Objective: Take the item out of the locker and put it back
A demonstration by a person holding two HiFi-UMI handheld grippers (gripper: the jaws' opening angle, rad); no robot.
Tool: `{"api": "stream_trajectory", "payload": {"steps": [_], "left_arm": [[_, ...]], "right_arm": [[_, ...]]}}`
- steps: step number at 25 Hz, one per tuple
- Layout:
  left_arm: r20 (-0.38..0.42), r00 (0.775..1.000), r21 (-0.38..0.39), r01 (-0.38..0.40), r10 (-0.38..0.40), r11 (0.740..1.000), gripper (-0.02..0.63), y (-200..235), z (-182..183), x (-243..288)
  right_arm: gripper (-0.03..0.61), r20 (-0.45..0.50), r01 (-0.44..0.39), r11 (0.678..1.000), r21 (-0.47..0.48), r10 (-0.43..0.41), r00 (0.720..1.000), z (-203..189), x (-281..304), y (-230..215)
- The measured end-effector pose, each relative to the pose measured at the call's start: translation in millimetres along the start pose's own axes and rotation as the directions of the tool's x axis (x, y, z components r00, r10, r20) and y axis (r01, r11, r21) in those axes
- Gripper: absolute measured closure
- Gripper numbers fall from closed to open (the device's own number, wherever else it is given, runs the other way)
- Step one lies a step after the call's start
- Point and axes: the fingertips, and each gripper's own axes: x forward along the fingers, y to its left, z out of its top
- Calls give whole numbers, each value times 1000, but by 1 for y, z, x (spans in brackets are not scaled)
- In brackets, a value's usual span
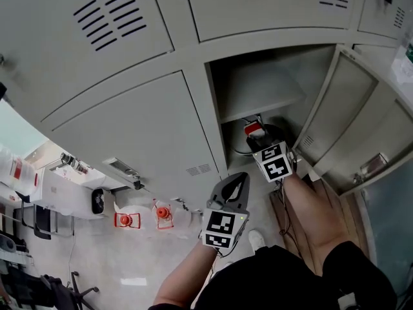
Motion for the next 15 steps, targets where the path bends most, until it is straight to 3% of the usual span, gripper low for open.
{"api": "stream_trajectory", "payload": {"steps": [4, 12, 15], "left_arm": [[9, 1000, 9, 12, -12, 1000, 598, -7, 3, -12], [19, 999, 26, 41, -42, 999, 598, -29, 1, -50], [27, 999, 14, 39, -40, 999, 598, -33, -1, -68]], "right_arm": [[275, 52, 27, 1000, 13, -27, 998, 9, -23, 2], [521, 118, 79, 993, 87, -89, 989, 17, -82, 14], [525, 115, 73, 991, 114, -86, 990, 13, -103, 26]]}}
